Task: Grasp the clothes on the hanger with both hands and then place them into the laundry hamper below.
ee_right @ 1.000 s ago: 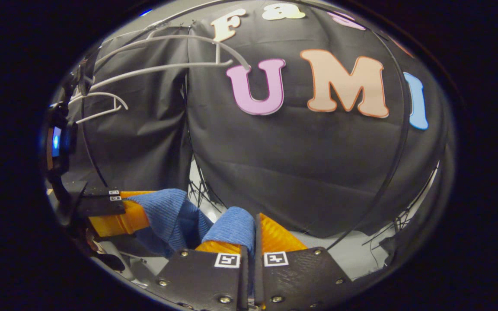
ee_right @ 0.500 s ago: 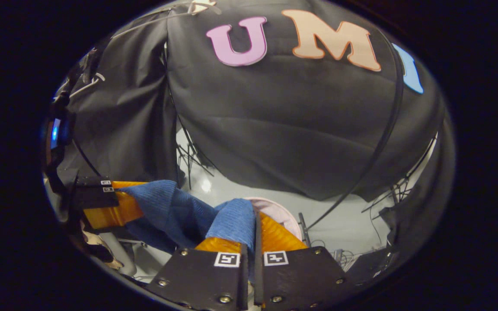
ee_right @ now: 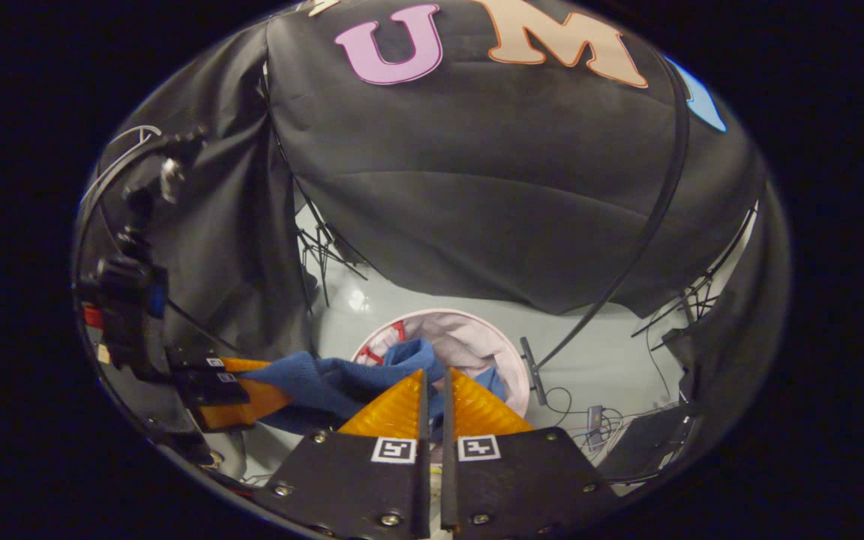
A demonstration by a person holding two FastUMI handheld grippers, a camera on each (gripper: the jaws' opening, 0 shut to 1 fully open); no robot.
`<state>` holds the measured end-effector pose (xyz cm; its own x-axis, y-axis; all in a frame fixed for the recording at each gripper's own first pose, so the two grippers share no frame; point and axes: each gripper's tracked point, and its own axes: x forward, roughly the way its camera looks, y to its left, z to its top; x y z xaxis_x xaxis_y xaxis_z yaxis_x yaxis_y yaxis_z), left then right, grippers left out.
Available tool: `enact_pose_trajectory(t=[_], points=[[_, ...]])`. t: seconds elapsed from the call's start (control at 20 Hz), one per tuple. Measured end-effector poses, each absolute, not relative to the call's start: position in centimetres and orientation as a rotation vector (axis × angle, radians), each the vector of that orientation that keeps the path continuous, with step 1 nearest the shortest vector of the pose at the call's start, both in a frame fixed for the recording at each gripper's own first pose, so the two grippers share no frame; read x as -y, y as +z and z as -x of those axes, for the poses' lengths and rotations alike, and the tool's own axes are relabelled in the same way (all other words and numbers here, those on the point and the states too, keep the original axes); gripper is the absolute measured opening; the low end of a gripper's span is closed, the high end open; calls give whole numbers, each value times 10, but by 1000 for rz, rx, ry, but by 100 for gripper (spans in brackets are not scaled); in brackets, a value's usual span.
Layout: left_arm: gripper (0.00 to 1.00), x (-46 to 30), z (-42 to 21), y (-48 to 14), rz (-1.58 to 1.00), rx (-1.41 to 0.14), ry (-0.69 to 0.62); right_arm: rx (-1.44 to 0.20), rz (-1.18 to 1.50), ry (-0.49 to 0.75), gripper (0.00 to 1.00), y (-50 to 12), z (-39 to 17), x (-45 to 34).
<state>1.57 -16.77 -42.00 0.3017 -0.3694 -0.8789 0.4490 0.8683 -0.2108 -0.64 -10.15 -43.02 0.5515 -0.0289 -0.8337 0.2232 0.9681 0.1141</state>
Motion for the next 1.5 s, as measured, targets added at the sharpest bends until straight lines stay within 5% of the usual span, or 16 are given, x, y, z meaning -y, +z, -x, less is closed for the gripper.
enact_pose_trajectory(t=[0.05,0.1,0.15,0.25,0.75,1.5], points=[[12,168,-10,-423,-75,-1159,-546,-978,-215,-151,6,-431,8,101],[27,167,-7,-424,-76,-1166,-553,-981,-216,-153,6,-432,9,101],[22,167,-5,-425,-81,-1175,-558,-985,-218,-154,6,-433,11,100],[31,166,-3,-428,-91,-1183,-555,-991,-218,-156,6,-436,12,100],[31,164,-11,-409,-96,-1122,-556,-966,-213,-159,6,-424,12,95],[30,189,-75,-214,5,-542,-622,-610,-136,-195,6,-273,-32,100]])
